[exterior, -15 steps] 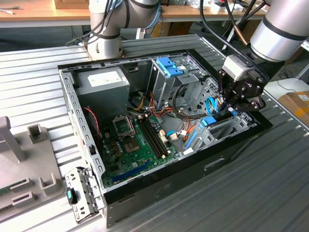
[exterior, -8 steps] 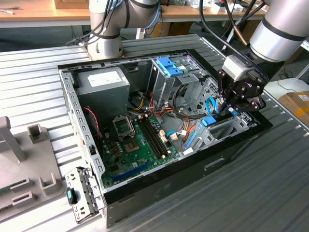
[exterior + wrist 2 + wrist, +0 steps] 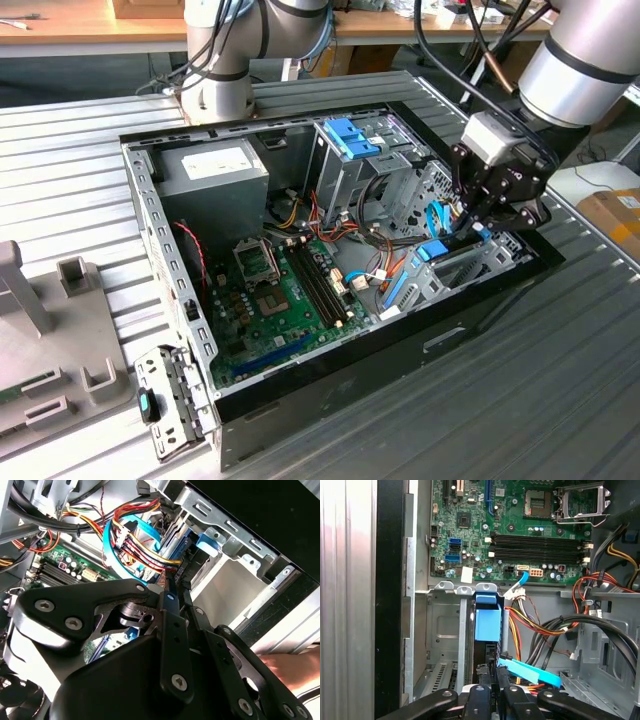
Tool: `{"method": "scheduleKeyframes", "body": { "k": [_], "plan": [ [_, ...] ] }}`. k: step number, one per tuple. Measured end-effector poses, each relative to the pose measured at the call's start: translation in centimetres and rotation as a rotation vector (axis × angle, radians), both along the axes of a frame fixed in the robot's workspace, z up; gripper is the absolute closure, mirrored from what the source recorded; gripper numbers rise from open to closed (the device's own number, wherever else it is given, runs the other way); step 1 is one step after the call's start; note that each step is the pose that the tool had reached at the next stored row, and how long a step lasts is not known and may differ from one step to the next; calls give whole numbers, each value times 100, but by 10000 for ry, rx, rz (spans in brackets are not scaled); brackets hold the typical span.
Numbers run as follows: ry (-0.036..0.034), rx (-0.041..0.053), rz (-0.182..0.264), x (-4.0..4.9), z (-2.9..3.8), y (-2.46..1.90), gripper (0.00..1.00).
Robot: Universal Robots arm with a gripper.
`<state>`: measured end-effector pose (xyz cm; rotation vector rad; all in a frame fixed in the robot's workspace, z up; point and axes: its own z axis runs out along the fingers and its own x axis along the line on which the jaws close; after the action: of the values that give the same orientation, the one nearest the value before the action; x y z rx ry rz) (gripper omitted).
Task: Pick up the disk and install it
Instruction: 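Insert the first disk wire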
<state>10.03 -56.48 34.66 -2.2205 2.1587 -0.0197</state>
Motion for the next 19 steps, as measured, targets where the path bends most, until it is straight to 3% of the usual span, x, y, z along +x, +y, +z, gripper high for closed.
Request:
{"method": "scheduleKeyframes", "body": {
  "k": [4,5,7,19],
  "plan": [
    [0,-6,-33,2,0,26,84],
    [0,-51,-32,7,0,26,84],
    [0,-262,-33,9,0,27,84],
    [0,-266,-39,29,-2,49,84]
  ]
}}
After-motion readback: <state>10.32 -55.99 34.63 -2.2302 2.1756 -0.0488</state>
